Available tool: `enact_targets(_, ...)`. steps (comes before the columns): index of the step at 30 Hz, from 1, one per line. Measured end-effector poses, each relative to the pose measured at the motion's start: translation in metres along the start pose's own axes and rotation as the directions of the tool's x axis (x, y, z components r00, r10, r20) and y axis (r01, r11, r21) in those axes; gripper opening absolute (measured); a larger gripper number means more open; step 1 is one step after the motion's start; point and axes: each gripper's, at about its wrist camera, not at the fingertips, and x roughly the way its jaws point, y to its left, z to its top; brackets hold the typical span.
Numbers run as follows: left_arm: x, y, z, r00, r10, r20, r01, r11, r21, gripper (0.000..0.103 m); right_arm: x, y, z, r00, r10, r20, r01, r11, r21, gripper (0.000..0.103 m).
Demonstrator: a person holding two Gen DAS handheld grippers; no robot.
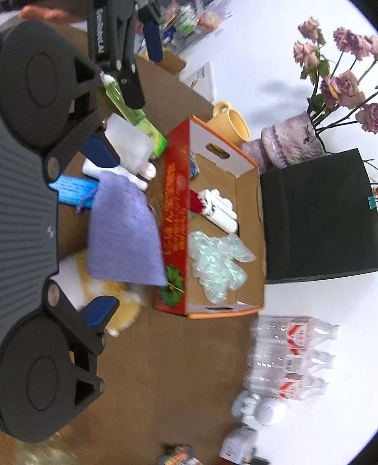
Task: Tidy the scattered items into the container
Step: 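Withdraw both tools from the box back over the table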
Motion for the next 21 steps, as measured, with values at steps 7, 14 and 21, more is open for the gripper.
enact_targets(7,0.000,0.001,-0.086,0.999,0.019,0.050,-0.017,0.999,-0.040,0.103,0.003,-0.001,-0.084,0.989,-0.061,0.135,0.060,0.998,0.010,0.095)
enact_targets(14,0.000,-0.020,-0.149,0.992,0.087,0.088,-0.095,0.992,0.087,0.103,0.007,0.004,-0.152,0.974,-0.108,0.199,0.114,0.993,-0.017,0.095)
enact_targets(21,0.006,-0.013,-0.163,0.996,0.076,0.054,-0.078,0.997,0.028,0.103,0.023,0.010,-0.179,0.956,-0.201,0.214,0.209,0.978,-0.015,0.095)
